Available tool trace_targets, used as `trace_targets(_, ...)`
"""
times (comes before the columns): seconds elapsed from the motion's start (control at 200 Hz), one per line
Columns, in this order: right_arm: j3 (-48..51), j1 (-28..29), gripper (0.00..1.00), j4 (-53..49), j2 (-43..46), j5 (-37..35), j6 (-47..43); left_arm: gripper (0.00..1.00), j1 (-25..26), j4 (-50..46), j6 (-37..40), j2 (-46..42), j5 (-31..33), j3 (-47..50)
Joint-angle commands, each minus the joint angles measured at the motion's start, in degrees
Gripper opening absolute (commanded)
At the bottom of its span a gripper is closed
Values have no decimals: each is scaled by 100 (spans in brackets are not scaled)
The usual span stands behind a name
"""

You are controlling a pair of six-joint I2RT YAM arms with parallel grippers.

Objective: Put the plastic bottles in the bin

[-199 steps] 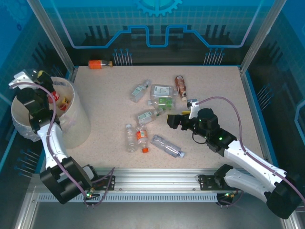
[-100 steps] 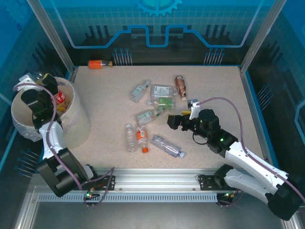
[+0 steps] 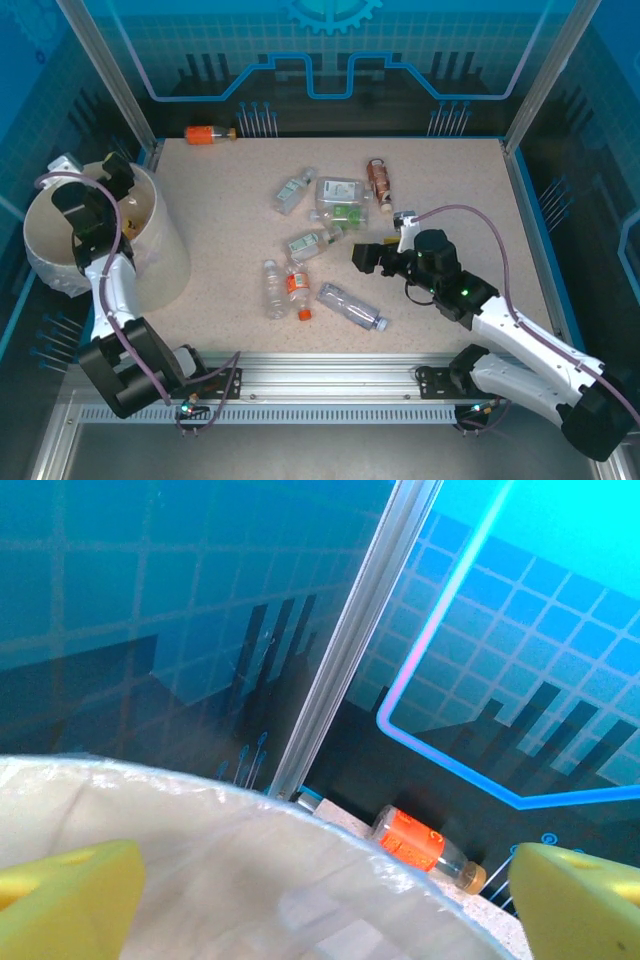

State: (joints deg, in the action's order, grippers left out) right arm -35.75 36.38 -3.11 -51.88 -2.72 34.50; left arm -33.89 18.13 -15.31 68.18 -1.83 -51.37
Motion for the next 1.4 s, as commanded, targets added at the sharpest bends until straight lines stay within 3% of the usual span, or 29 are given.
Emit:
trace_targets(0.0, -212, 65, 100, -438, -153, -262, 118, 99, 143, -426, -51, -337, 675, -366)
trace_targets(0.28, -478, 211, 100, -1318, -788, 256, -803, 99, 501, -2849, -1302, -799, 1760, -1619)
trace_targets(0.495, -730, 888, 100, -2511, -1345, 114, -1247, 99, 1174, -3555, -1536, -1180, 1794, -1875)
trace_targets(0.75, -564, 1426, 100, -2844, -1641, -802, -839, 99, 2563, -4080, -1644, -1216, 1454, -2249)
trace_targets(1.045, -103, 1693, 100, -2649, -1664, -410, -1004, 99, 4455, -4113, -1685, -930, 1753, -2353)
trace_targets(1.186, -30, 1896, 100, -2413, -1822, -700, -1039, 99, 4866, -4117, -1814, -780, 1698, -2362)
trace_targets(1.396, 115, 2013, 97, -2167, -2161, -1112, -873, 99, 4949, -4118, -2073, -663, 1587, -2285)
